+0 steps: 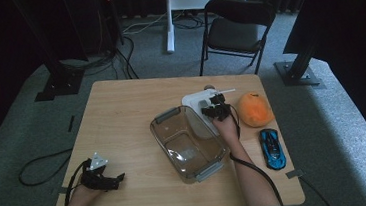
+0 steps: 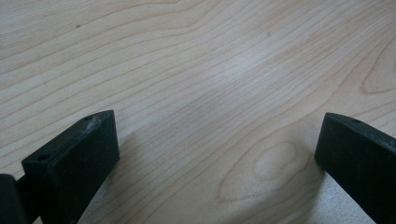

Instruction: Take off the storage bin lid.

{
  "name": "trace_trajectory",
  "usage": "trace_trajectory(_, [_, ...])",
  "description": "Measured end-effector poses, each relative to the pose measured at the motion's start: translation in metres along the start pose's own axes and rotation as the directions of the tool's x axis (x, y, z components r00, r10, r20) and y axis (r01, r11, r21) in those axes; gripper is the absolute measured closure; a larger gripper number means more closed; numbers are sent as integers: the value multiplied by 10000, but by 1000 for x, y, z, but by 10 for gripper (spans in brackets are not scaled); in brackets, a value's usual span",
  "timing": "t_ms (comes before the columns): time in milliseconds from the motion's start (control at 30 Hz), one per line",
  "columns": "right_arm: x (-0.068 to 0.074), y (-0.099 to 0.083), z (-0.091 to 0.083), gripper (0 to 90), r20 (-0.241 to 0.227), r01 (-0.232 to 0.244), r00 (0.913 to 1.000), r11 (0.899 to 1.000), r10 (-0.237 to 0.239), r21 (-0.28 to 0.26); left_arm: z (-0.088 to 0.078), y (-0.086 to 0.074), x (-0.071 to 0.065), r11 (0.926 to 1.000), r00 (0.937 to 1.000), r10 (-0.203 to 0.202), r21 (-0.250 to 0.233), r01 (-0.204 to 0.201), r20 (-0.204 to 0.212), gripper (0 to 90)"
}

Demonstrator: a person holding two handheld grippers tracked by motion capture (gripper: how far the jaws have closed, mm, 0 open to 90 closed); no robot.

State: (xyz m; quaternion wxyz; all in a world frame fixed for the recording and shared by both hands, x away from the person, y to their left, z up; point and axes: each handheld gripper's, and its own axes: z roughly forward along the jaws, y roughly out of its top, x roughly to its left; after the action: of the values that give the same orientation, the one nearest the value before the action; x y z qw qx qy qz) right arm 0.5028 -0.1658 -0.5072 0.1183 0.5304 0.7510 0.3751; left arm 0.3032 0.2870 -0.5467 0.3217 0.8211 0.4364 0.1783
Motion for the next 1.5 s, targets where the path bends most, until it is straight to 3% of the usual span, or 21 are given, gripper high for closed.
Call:
trace_trajectory(133, [-1,-6,6,667,102,-114,9999,9996,111,260,0,0,0,10000,10000,4,1,-4,-6,2])
trace_trajectory(267, [-3,-8,6,541,36,-373,9993,9988,372,312,0,0,0,10000,10000,-1,2,1,-9,2])
trace_trajectory(433, [-3,-5,-3,379,359,-255,9991,9992,244,311,0,0,0,10000,10000,1,3,-1,-10,2])
trace_trajectory(500, [-5,-4,-7,348,173,-342,9993,9990,337,282,0,0,0,10000,10000,1,3,-1,-9,2])
trace_trajectory(733, [-1,-4,-21,139,177,227,9996,9991,-234,351,0,0,0,10000,10000,2,2,-2,-9,2])
trace_trajectory(1100, [10,-3,-47,137,537,733,9959,9973,-728,-86,-1,-1,-1,10000,10000,-48,8,48,-68,2])
trace_trajectory(1500, [11,-20,-67,133,453,713,9964,9974,-710,-41,-1,-1,-1,10000,9999,-77,9,77,-82,2])
